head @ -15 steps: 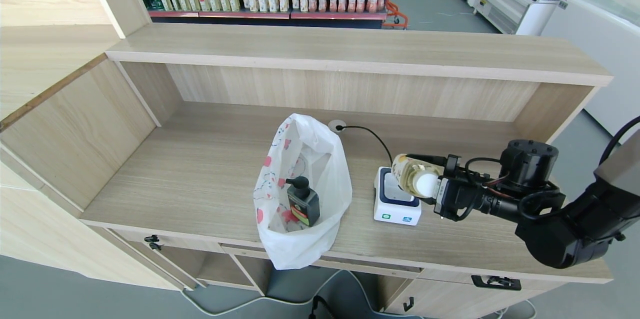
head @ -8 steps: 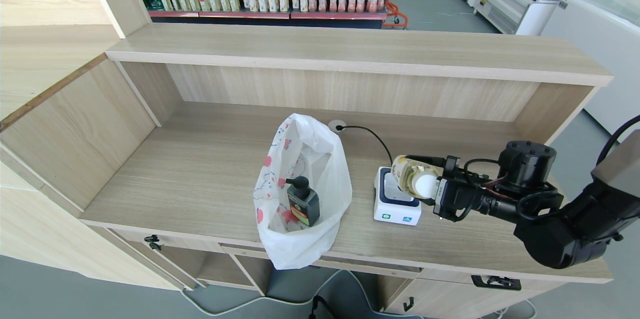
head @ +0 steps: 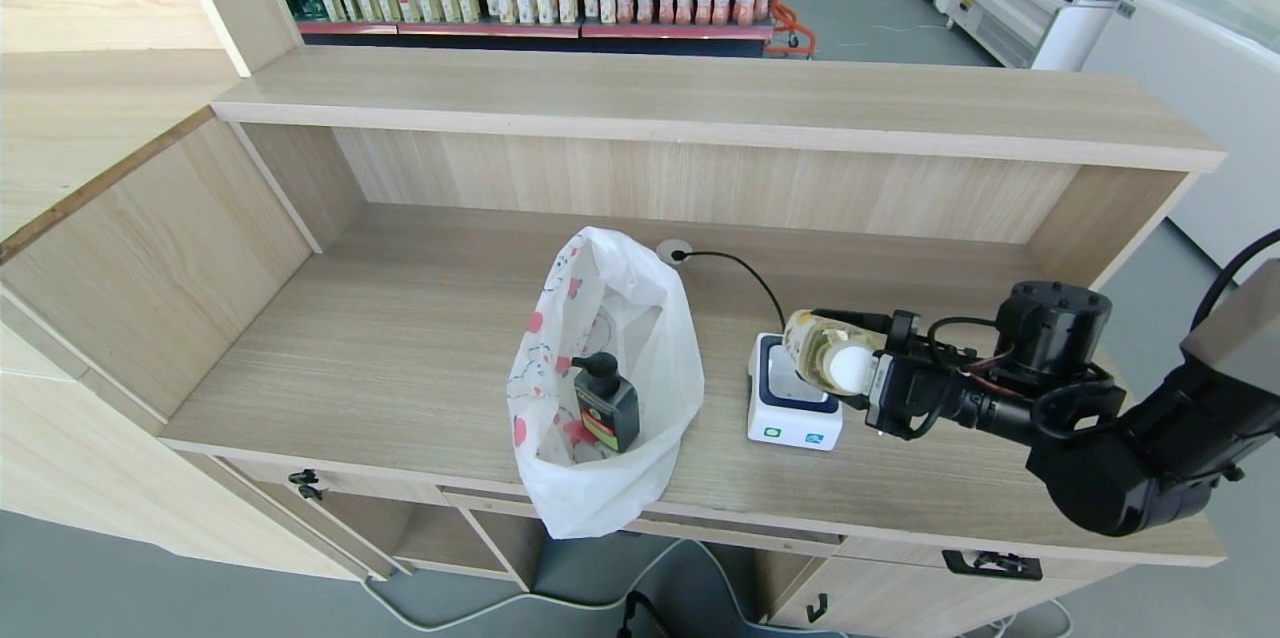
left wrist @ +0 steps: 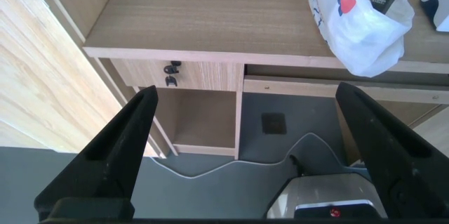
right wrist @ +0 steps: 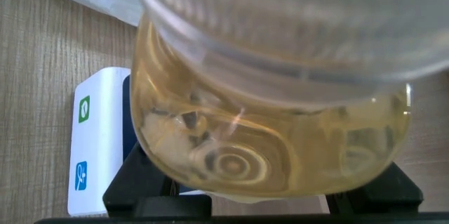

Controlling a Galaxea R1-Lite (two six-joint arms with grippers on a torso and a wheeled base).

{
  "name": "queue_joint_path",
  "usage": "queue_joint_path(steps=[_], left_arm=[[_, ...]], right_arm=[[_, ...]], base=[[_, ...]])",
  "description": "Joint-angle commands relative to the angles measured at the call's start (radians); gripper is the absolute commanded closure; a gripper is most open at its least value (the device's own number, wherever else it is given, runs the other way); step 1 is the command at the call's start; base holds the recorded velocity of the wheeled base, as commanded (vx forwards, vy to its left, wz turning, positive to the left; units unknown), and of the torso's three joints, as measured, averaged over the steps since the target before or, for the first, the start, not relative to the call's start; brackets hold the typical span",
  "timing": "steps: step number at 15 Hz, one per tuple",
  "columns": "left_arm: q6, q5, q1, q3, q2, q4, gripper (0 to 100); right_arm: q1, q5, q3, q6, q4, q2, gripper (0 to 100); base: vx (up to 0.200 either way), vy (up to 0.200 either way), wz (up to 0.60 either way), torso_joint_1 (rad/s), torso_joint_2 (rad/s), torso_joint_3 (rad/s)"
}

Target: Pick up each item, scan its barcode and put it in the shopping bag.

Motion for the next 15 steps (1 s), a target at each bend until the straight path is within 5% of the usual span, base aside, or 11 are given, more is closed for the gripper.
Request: queue_joint_path(steps=[1, 3, 5, 9, 15], left_arm=[[-0.002, 0.001, 0.000, 0.000, 0.000, 0.000, 0], [-0.005, 0.001, 0.000, 0.000, 0.000, 0.000, 0], [-0.006, 0.001, 0.000, 0.000, 0.000, 0.000, 0], [-0.006, 0.001, 0.000, 0.000, 0.000, 0.000, 0], [-0.006, -0.001, 0.000, 0.000, 0.000, 0.000, 0]], right_arm=[[0.000, -0.031, -0.001, 0.111, -0.059, -0.030, 100], [0.034, -0.136, -0.018, 0.368, -0.230, -0.061, 100], [0.101, -0.385, -0.070, 0.595, -0.288, -0.124, 100], [0.121, -0.636, -0.023, 0.755, -0.113, -0.314, 100], [0.147, -0.747, 0.063, 0.994, 0.381, -0.687, 100]], base=[[0.000, 0.000, 0.00, 0.000, 0.00, 0.000], [0.000, 0.000, 0.00, 0.000, 0.00, 0.000], [0.000, 0.000, 0.00, 0.000, 0.00, 0.000], [0.000, 0.000, 0.00, 0.000, 0.00, 0.000], [0.000, 0.000, 0.00, 0.000, 0.00, 0.000]])
